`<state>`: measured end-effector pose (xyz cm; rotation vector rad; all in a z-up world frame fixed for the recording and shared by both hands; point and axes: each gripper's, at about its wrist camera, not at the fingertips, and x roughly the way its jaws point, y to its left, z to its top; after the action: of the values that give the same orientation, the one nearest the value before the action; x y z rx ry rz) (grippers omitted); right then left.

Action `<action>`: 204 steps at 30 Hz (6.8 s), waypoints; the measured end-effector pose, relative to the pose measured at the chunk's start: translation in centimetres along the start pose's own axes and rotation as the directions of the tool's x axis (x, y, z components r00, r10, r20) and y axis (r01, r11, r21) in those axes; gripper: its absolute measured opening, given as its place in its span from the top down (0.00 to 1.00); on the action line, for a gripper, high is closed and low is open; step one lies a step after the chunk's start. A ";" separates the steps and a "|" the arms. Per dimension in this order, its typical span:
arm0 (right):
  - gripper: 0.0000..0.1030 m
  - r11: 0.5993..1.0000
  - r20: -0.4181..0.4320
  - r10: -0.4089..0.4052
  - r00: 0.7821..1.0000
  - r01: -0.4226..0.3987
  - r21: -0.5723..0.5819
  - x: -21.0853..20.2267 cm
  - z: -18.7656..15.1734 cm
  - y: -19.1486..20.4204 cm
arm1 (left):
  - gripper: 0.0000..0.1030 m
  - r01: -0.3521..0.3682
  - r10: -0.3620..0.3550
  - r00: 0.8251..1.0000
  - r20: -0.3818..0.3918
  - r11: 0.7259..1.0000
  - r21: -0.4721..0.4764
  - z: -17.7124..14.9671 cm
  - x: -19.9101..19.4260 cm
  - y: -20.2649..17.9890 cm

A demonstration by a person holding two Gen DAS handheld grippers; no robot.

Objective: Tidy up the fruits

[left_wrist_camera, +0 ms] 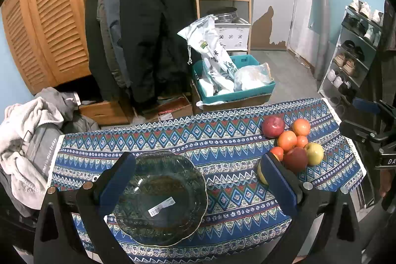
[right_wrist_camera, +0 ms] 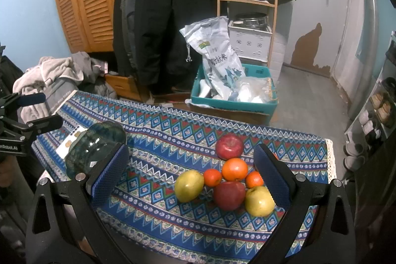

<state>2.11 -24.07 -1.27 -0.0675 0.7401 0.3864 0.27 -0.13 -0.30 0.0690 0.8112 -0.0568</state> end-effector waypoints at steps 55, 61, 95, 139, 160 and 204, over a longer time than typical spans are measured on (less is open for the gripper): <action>0.04 0.998 0.003 -0.055 0.998 0.055 0.012 -0.3 0.0 -1.9 | 0.01 -0.001 0.001 1.000 0.003 1.000 0.010 0.0 0.8 -0.5; 0.04 0.996 -0.011 -0.085 0.996 0.086 0.038 -0.1 -0.1 -3.8 | 0.01 0.027 -0.027 0.999 -0.033 1.000 0.009 -0.3 1.7 -1.2; 0.04 0.989 -0.380 -0.122 0.917 0.144 0.028 9.8 -7.6 -14.3 | 0.01 0.170 -0.115 0.944 -0.308 0.973 0.157 -1.2 14.4 -11.9; 0.29 1.000 -0.488 0.008 0.873 0.007 0.030 19.2 -14.6 -15.5 | 0.35 0.358 -0.236 0.805 -0.545 0.925 0.127 -7.3 28.4 -17.9; 0.29 0.990 -0.327 -0.046 0.944 0.086 0.110 12.2 -10.9 -14.9 | 0.36 0.300 -0.204 0.901 -0.383 0.931 0.210 -6.6 21.0 -16.3; 0.29 0.997 -0.014 0.060 0.998 -0.059 0.047 3.0 0.7 -3.6 | 0.36 0.219 -0.204 0.974 -0.099 0.961 0.168 -1.3 6.0 -7.2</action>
<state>5.90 -26.29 -3.04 -0.0043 0.7671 0.4255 2.93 -7.32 -5.82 0.1543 0.8908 -0.3314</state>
